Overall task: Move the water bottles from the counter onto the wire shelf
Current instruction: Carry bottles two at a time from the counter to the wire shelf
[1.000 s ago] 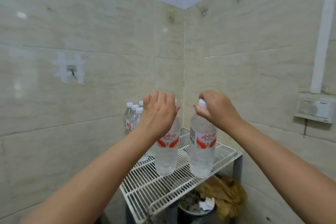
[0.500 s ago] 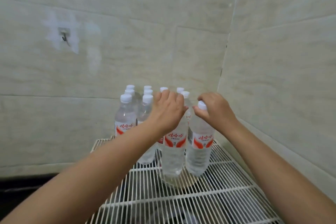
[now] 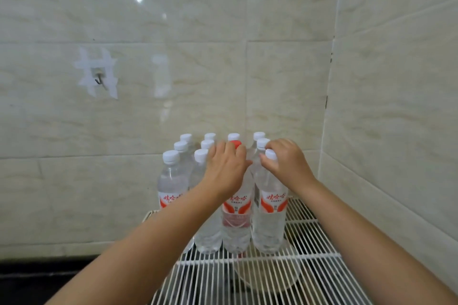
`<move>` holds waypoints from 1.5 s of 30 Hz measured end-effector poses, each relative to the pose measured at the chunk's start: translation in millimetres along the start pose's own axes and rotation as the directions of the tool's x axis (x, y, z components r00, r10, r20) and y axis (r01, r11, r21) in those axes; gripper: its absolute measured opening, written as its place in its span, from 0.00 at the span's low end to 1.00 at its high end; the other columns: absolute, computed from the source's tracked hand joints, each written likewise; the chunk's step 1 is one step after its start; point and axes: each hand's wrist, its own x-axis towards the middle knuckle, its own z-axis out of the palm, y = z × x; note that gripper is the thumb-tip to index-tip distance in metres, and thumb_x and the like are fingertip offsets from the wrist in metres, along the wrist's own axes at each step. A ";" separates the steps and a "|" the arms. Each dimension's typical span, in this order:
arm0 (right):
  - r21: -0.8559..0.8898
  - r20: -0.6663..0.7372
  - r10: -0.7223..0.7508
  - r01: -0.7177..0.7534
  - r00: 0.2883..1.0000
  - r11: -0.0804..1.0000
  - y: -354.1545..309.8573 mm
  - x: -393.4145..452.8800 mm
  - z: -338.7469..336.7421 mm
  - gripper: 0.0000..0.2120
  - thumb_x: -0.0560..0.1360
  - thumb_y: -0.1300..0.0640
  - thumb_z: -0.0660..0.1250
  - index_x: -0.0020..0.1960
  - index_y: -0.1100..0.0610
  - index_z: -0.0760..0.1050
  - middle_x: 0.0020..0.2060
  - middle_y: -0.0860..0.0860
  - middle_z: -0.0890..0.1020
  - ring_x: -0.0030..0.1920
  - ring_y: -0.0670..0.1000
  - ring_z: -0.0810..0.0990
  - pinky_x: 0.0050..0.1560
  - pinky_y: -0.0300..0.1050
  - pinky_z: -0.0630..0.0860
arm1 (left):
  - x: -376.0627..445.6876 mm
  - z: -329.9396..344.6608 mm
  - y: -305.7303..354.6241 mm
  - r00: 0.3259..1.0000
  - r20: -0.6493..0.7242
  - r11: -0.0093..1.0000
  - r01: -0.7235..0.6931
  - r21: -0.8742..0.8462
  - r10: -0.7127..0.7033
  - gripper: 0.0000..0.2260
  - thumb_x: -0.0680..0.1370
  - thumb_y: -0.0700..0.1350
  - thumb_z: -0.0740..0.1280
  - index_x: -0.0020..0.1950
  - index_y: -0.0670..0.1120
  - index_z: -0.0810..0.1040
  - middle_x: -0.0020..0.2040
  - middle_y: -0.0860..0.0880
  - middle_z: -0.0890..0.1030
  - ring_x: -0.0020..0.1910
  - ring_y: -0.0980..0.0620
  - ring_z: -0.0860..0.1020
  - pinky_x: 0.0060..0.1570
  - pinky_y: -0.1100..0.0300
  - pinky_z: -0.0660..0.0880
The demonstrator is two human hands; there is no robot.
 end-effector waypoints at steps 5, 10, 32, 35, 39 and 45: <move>-0.005 -0.013 0.007 -0.007 1.000 1.000 -10.4 3.8 9.5 0.08 0.62 0.60 0.68 0.34 0.66 0.78 0.28 0.61 0.81 0.30 0.61 0.79 0.31 0.45 0.74 | 0.5 4.3 -8.3 0.996 0.041 0.996 0.081 -0.034 -0.080 0.17 0.80 0.48 0.59 0.67 0.42 0.69 0.57 0.43 0.76 0.56 0.42 0.72 0.57 0.52 0.67; -0.038 -0.006 0.061 -0.061 0.998 0.997 -15.9 3.6 9.4 0.09 0.66 0.60 0.69 0.37 0.67 0.78 0.30 0.62 0.81 0.34 0.62 0.79 0.33 0.47 0.73 | 0.1 0.4 -12.0 0.998 0.028 0.990 0.049 0.135 -0.054 0.13 0.72 0.55 0.63 0.43 0.48 0.83 0.29 0.53 0.82 0.29 0.52 0.79 0.38 0.59 0.73; 0.106 0.251 -0.337 0.320 0.907 0.941 -243.1 -24.9 73.0 0.23 0.65 0.47 0.55 0.43 0.62 0.80 0.40 0.60 0.84 0.41 0.60 0.83 0.46 0.52 0.80 | -200.5 -116.9 -156.8 0.816 0.177 0.794 0.446 0.412 -0.550 0.21 0.82 0.46 0.53 0.75 0.48 0.58 0.77 0.47 0.57 0.77 0.45 0.52 0.73 0.47 0.52; 0.235 0.316 -0.439 0.379 0.841 0.895 -326.0 -59.3 99.8 0.25 0.64 0.44 0.54 0.42 0.60 0.81 0.38 0.59 0.84 0.39 0.60 0.83 0.44 0.52 0.80 | -279.3 -147.5 -188.7 0.719 0.156 0.686 0.540 0.488 -0.678 0.21 0.82 0.47 0.53 0.75 0.50 0.58 0.77 0.49 0.57 0.77 0.46 0.52 0.73 0.46 0.51; 0.412 0.364 -0.533 0.381 0.764 0.828 -444.1 -118.4 130.1 0.23 0.68 0.44 0.58 0.48 0.61 0.80 0.43 0.61 0.83 0.45 0.62 0.82 0.52 0.56 0.78 | -392.2 -194.6 -230.8 0.573 0.113 0.529 0.638 0.560 -0.812 0.21 0.81 0.49 0.54 0.74 0.50 0.60 0.77 0.50 0.58 0.77 0.47 0.54 0.73 0.45 0.52; 0.549 0.493 -0.629 0.346 0.601 0.761 -624.9 -215.0 157.2 0.26 0.78 0.46 0.56 0.71 0.58 0.62 0.70 0.57 0.67 0.72 0.57 0.61 0.73 0.53 0.55 | -562.3 -261.6 -289.3 0.355 0.122 0.352 0.709 0.611 -0.927 0.20 0.81 0.48 0.54 0.73 0.48 0.61 0.76 0.50 0.59 0.76 0.46 0.54 0.72 0.45 0.54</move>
